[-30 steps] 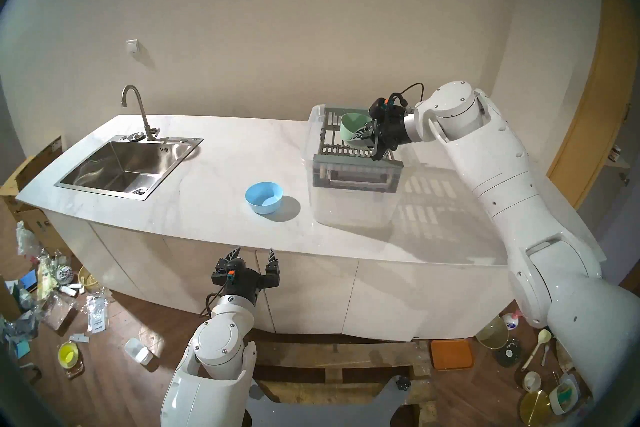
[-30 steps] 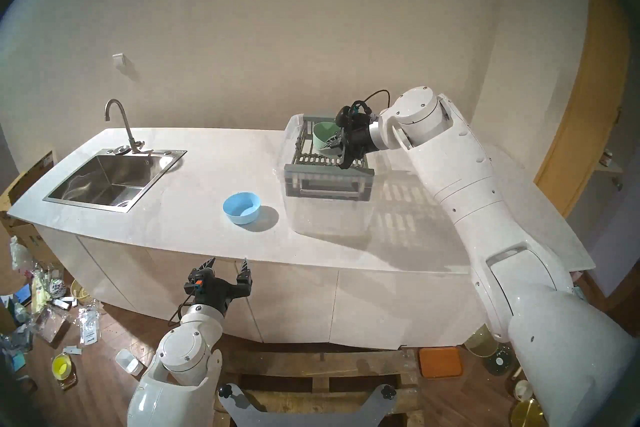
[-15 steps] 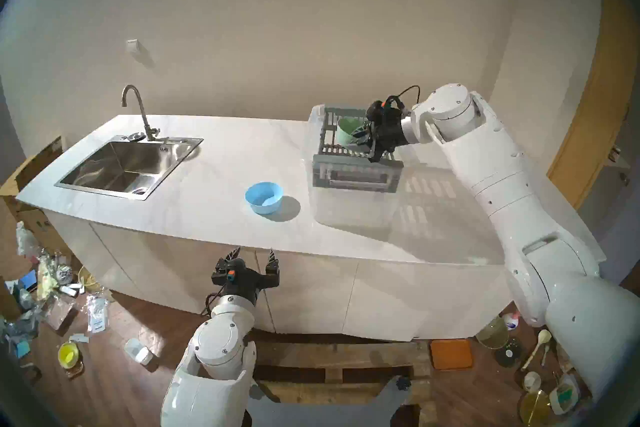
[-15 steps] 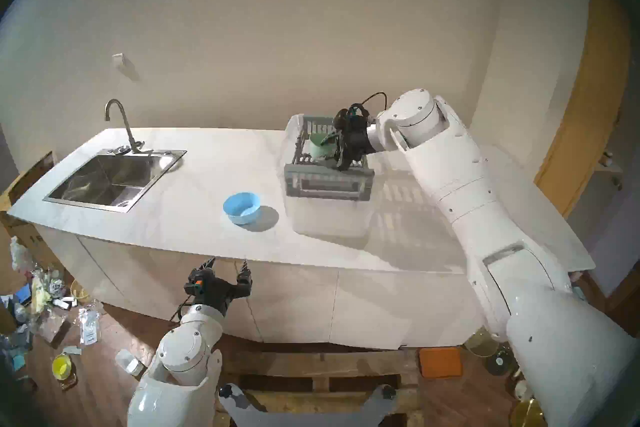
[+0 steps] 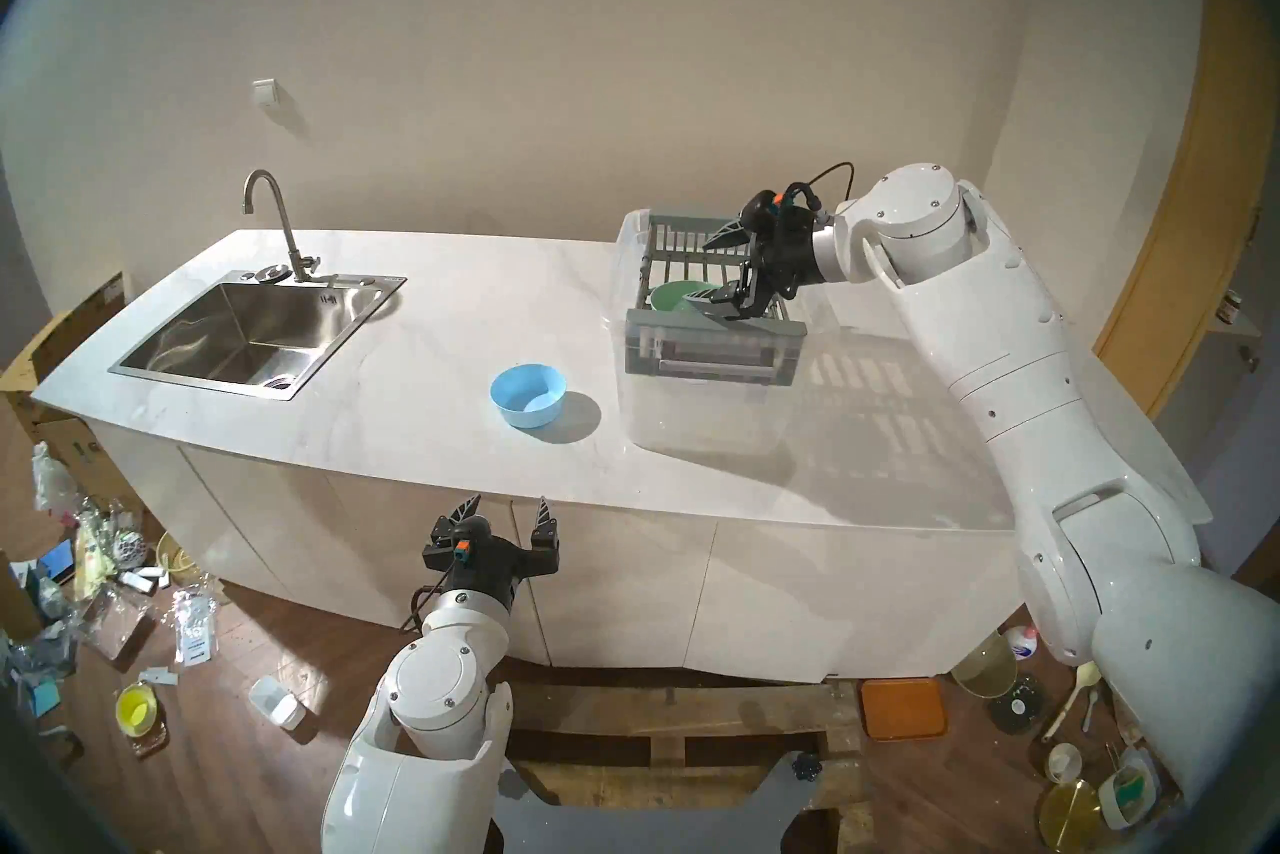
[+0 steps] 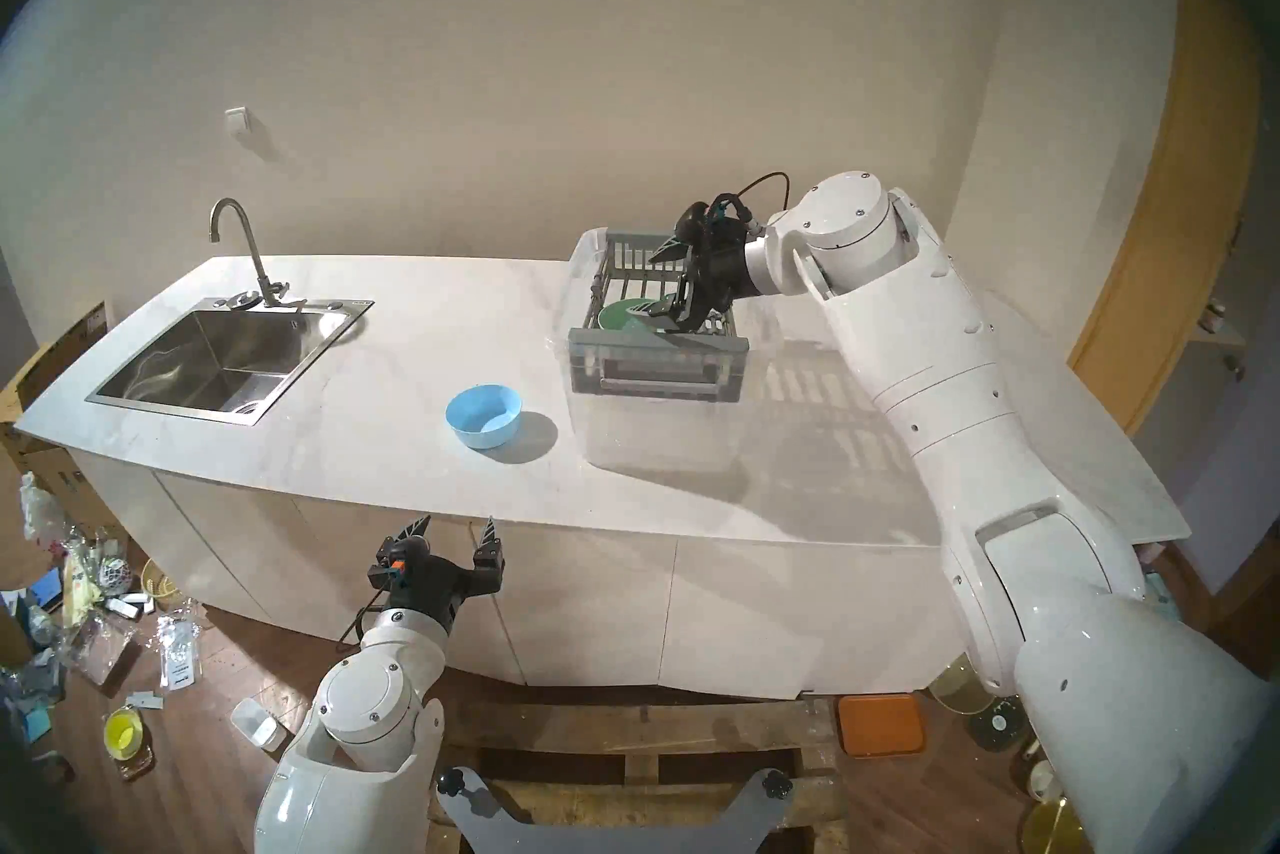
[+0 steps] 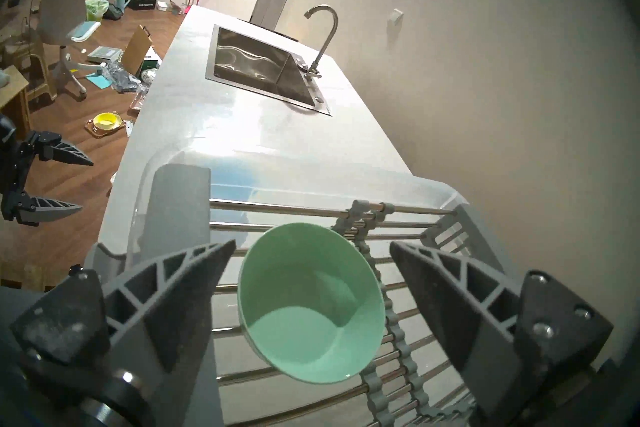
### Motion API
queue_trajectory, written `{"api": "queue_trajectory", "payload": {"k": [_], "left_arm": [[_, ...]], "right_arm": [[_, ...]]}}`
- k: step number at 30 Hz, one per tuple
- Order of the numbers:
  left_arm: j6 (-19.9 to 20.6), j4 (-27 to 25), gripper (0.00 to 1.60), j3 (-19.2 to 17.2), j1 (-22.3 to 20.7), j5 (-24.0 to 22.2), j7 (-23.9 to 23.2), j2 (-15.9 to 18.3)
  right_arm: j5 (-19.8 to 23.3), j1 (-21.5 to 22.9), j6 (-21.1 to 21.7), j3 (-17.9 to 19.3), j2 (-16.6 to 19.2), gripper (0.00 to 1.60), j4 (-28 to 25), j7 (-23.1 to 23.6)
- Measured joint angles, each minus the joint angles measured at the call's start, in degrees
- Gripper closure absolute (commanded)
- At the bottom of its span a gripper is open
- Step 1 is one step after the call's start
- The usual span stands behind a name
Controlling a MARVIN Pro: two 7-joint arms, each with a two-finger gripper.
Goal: Place the plate or bowl neatly into the plate slot of the drying rack
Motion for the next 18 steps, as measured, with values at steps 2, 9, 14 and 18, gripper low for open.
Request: {"api": "queue_trajectory", "payload": {"k": [2, 9, 14, 18], "left_arm": [[0.00, 0.04, 0.00, 0.00, -0.02, 0.01, 0.01, 0.00], [0.00, 0.05, 0.00, 0.00, -0.02, 0.01, 0.02, 0.00], [0.00, 0.05, 0.00, 0.00, -0.02, 0.01, 0.03, 0.00], [0.00, 0.04, 0.00, 0.01, -0.02, 0.01, 0.04, 0.00]], "right_arm": [[0.18, -0.08, 0.43, 3.12, -0.28, 0.00, -0.33, -3.68], [1.00, -1.45, 3.04, 10.21, -1.11, 0.00, -1.78, -17.06], [4.15, -8.71, 5.89, 16.32, -1.97, 0.00, -5.92, -28.36], [6.74, -13.55, 7.15, 20.32, -2.89, 0.00, -13.36, -35.62]]}}
